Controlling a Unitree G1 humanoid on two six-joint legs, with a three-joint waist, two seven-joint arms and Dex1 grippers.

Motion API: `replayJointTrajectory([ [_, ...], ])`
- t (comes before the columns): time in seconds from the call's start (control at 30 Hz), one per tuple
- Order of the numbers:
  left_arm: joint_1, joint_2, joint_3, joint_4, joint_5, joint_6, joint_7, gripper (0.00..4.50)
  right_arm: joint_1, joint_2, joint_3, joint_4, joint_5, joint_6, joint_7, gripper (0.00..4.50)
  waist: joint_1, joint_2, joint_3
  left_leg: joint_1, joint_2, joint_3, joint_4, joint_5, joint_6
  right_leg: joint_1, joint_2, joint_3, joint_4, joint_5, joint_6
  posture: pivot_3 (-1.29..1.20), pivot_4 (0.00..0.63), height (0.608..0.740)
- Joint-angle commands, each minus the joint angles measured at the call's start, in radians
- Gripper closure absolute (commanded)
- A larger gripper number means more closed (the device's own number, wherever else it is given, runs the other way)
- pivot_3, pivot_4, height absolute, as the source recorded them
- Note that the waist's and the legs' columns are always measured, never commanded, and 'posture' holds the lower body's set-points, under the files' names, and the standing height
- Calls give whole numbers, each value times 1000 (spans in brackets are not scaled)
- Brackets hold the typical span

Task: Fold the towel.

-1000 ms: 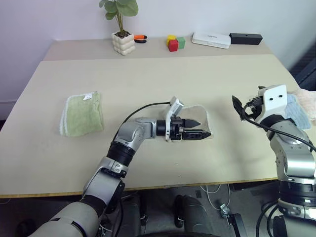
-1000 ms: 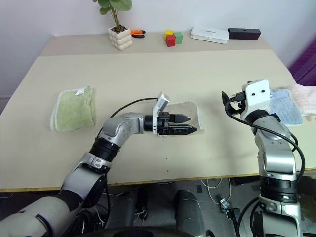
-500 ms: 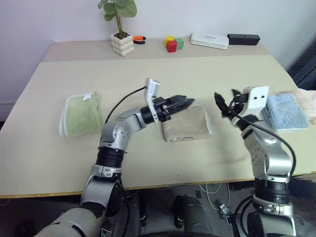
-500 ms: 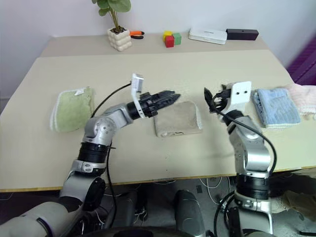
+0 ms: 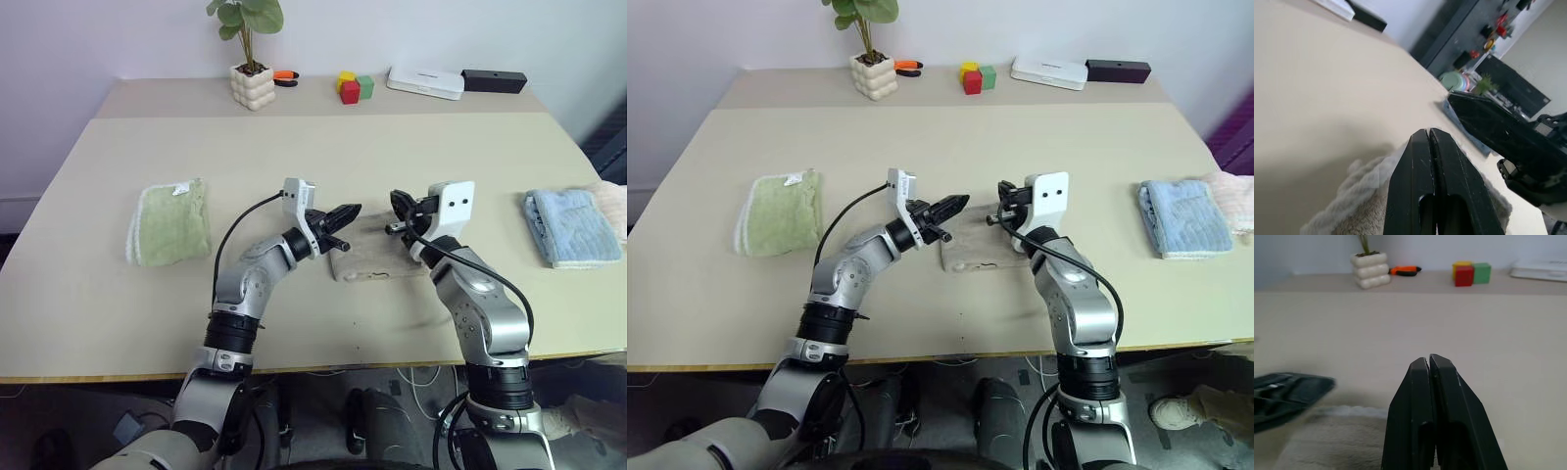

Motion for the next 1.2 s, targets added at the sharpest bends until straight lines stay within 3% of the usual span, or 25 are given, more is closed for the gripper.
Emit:
replayJointTrajectory([
  [0.03, -29, -25, -19, 32, 33, -32, 25, 4500, 18, 5, 22, 37, -31, -41, -1, 4469, 0, 0, 0, 0, 0, 0, 0, 0, 0, 0, 0, 0, 0, 0, 0, 0, 150, 740],
  [0.23, -54, -30, -57, 166, 143, -86, 81, 4500, 40, -20, 62, 174, -131, -150, -11, 4469, -2, 0, 0, 0, 0, 0, 0, 0, 0, 0, 0, 0, 0, 0, 0, 0, 150, 740],
  [0.57, -50, -6, -35, 211, 157, -139, 79, 4500, 55, -24, 8, 268, -127, -208, -49, 4469, 0, 0, -1, 1, 0, -1, 0, 0, 0, 1, 0, 0, 0, 0, 0, 0, 150, 740],
  [0.67, -43, 0, -32, 207, 150, -136, 73, 4500, 47, -11, -12, 267, -102, -199, -51, 3729, 1, 0, -1, 1, 0, -1, 0, 0, 0, 1, 0, 0, 0, 0, 0, 0, 150, 740],
  [0.73, -40, 1, -28, 198, 136, -136, 56, 4500, 41, -11, -17, 266, -97, -192, -50, 2857, 1, 0, -1, 1, 0, -1, 0, 0, 0, 1, 0, 0, 0, 0, 0, 0, 150, 740],
  [0.87, -42, 7, -9, 186, 117, -137, 33, 2733, 34, -17, -30, 262, -93, -173, -59, 778, 1, 0, -1, 1, 0, -1, 0, 0, 0, 1, 0, 0, 0, 0, 0, 0, 150, 740],
  [0.93, -42, 21, -15, 174, 123, -153, 6, 1762, 28, -35, -40, 250, -97, -162, -55, 0, 0, 0, -1, 1, 0, -1, 0, 0, 0, 1, 0, 0, 0, 0, 0, 0, 150, 740],
  [1.0, -44, 37, -11, 151, 118, -159, -13, 590, 12, -54, -75, 226, -76, -128, -51, 0, -1, 0, -1, 1, 0, -1, 0, 0, 0, 1, 0, 0, 0, 0, 0, 0, 150, 740],
  [1.07, -47, 52, -8, 122, 107, -167, -39, 11, -9, -74, -115, 197, -26, -68, -28, 0, 1, 0, 0, 1, 0, -1, 0, 0, 0, 1, 0, 0, 0, 0, 0, 0, 150, 740],
  [1.2, -61, 100, 18, 71, 67, -154, -109, 11, -72, -163, -200, 126, 166, 171, 86, 0, 2, 0, 0, 0, 0, -1, 1, 0, 0, 1, -1, 0, 0, 0, 0, 0, 150, 740],
])
